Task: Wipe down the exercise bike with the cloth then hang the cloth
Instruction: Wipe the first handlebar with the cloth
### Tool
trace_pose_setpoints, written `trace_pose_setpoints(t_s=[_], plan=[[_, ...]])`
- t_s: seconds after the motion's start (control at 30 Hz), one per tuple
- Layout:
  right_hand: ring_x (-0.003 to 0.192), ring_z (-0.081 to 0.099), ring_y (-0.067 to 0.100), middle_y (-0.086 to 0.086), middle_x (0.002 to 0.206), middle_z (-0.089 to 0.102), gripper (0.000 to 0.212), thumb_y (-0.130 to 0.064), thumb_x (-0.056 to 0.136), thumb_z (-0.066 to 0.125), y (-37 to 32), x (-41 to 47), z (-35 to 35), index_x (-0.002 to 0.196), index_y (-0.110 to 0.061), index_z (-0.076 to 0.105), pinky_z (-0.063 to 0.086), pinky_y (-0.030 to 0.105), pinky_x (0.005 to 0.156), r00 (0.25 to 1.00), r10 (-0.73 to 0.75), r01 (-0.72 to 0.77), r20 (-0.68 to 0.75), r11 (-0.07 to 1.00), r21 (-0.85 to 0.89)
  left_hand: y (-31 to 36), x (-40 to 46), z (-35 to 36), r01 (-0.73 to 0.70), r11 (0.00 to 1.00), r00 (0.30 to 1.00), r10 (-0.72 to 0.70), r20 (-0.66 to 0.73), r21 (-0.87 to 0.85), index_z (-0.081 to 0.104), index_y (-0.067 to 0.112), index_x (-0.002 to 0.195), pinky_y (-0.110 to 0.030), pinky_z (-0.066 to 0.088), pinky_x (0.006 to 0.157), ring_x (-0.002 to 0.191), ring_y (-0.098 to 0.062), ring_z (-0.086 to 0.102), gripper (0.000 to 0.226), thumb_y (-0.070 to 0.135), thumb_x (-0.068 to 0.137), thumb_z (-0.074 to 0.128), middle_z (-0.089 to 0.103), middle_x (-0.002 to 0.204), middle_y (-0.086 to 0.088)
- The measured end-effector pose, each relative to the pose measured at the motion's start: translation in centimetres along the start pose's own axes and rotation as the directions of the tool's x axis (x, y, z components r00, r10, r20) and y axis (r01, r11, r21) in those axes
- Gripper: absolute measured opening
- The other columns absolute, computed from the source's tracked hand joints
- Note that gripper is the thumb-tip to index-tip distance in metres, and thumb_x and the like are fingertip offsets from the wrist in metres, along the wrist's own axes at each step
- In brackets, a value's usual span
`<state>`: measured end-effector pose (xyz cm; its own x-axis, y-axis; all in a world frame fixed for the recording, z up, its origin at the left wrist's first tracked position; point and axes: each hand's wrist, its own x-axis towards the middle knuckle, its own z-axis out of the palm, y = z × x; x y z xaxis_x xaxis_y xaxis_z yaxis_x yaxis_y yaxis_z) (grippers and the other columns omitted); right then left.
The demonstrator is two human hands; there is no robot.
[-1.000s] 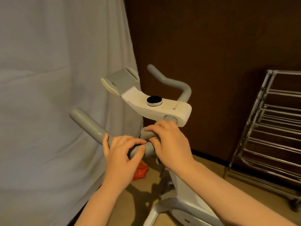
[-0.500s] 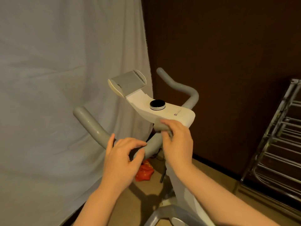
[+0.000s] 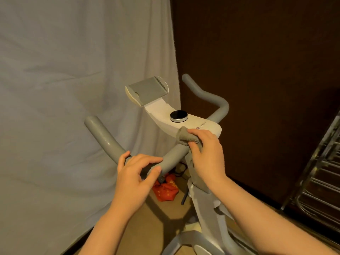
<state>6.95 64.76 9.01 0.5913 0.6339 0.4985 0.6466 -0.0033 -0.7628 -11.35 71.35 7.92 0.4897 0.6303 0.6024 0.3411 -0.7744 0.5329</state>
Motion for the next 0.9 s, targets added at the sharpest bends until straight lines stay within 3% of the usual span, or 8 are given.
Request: trace_pose_setpoints(t_s=[0.13, 0.27, 0.33, 0.4, 0.57, 0.7, 0.8, 0.9], plan=[[0.106, 0.055, 0.0, -0.009, 0.115, 0.056, 0.031, -0.003, 0.09, 0.062, -2.1, -4.8, 2.6, 0.109, -0.028, 0.056, 0.043, 0.002, 0.08, 0.95, 0.306, -0.245, -0.053, 0.843, 0.478, 0.2, -0.1, 0.0, -0.002, 1.0, 1.0, 0.002, 0.0, -0.013, 0.07, 0.035, 0.095, -0.034, 0.017, 0.113, 0.093, 0.003, 0.058, 0.022, 0.047, 0.085, 0.053, 0.065, 0.093, 0.023], [0.11, 0.055, 0.01, -0.001, 0.118, 0.055, 0.027, -0.004, 0.092, 0.06, -1.8, -3.0, 2.8, 0.107, -0.025, 0.055, 0.042, 0.0, 0.077, 0.83, 0.519, -0.321, -0.205, 0.745, 0.585, 0.3, 0.0, 0.0, 0.005, 1.0, 1.0, -0.005, 0.002, -0.02, 0.07, 0.036, 0.096, -0.033, 0.017, 0.113, 0.095, 0.001, 0.058, 0.022, 0.047, 0.085, 0.054, 0.063, 0.1, 0.023], [0.104, 0.056, -0.001, -0.008, 0.113, 0.055, 0.028, -0.008, 0.094, 0.058, -2.6, -4.6, 3.9, 0.104, -0.032, 0.051, 0.044, 0.002, 0.075, 0.822, 0.534, -0.318, -0.196, 0.717, 0.621, 0.3, -0.1, 0.0, 0.005, 1.0, 1.0, -0.005, -0.003, -0.024, 0.07, 0.035, 0.096, -0.033, 0.017, 0.114, 0.095, 0.002, 0.058, 0.024, 0.047, 0.085, 0.053, 0.065, 0.094, 0.021], [0.1, 0.056, -0.005, -0.012, 0.109, 0.055, 0.031, -0.011, 0.094, 0.058, -3.1, -5.6, 4.4, 0.1, -0.039, 0.046, 0.047, 0.009, 0.077, 0.84, 0.524, -0.337, -0.142, 0.709, 0.62, 0.2, -0.1, 0.0, -0.003, 1.0, 1.0, 0.003, 0.001, -0.023, 0.071, 0.035, 0.097, -0.033, 0.017, 0.114, 0.094, 0.001, 0.058, 0.026, 0.049, 0.085, 0.052, 0.065, 0.088, 0.02], [0.096, 0.054, 0.001, 0.002, 0.117, 0.054, 0.027, -0.007, 0.093, 0.059, -1.4, -2.2, 3.7, 0.105, -0.028, 0.049, 0.041, 0.002, 0.072, 0.744, 0.595, -0.344, -0.304, 0.731, 0.589, -0.2, -0.1, -0.2, -0.018, 0.999, 0.999, 0.019, 0.028, -0.029, 0.071, 0.035, 0.099, -0.034, 0.016, 0.114, 0.096, 0.001, 0.058, 0.027, 0.049, 0.086, 0.052, 0.064, 0.091, 0.022], [0.102, 0.053, 0.001, -0.003, 0.117, 0.053, 0.028, -0.008, 0.094, 0.058, -2.5, -4.8, 4.8, 0.103, -0.032, 0.047, 0.042, 0.002, 0.077, 0.845, 0.485, -0.314, -0.224, 0.79, 0.527, -0.4, -0.1, -0.2, -0.037, 0.999, 0.999, 0.037, 0.036, -0.021, 0.069, 0.037, 0.1, -0.035, 0.016, 0.114, 0.099, 0.005, 0.056, 0.025, 0.048, 0.087, 0.051, 0.063, 0.093, 0.026], [0.093, 0.052, 0.004, -0.006, 0.11, 0.051, 0.023, -0.01, 0.092, 0.061, -1.6, -1.4, 2.7, 0.104, -0.029, 0.054, 0.041, 0.005, 0.073, 0.821, 0.483, -0.333, -0.305, 0.838, 0.432, -0.6, -0.1, -0.3, -0.035, 0.999, 0.998, 0.036, 0.054, -0.028, 0.068, 0.039, 0.102, -0.035, 0.015, 0.114, 0.098, 0.005, 0.055, 0.024, 0.048, 0.088, 0.051, 0.062, 0.094, 0.028], [0.103, 0.05, 0.005, -0.011, 0.113, 0.049, 0.023, -0.014, 0.092, 0.059, -2.3, -1.7, 2.6, 0.11, -0.029, 0.058, 0.046, 0.022, 0.088, 0.943, 0.273, -0.242, -0.19, 0.955, 0.174, -0.7, -0.1, -0.5, -0.045, 0.999, 0.995, 0.047, 0.084, -0.02, 0.065, 0.044, 0.106, -0.034, 0.014, 0.115, 0.1, 0.007, 0.055, 0.025, 0.049, 0.089, 0.048, 0.06, 0.097, 0.03]])
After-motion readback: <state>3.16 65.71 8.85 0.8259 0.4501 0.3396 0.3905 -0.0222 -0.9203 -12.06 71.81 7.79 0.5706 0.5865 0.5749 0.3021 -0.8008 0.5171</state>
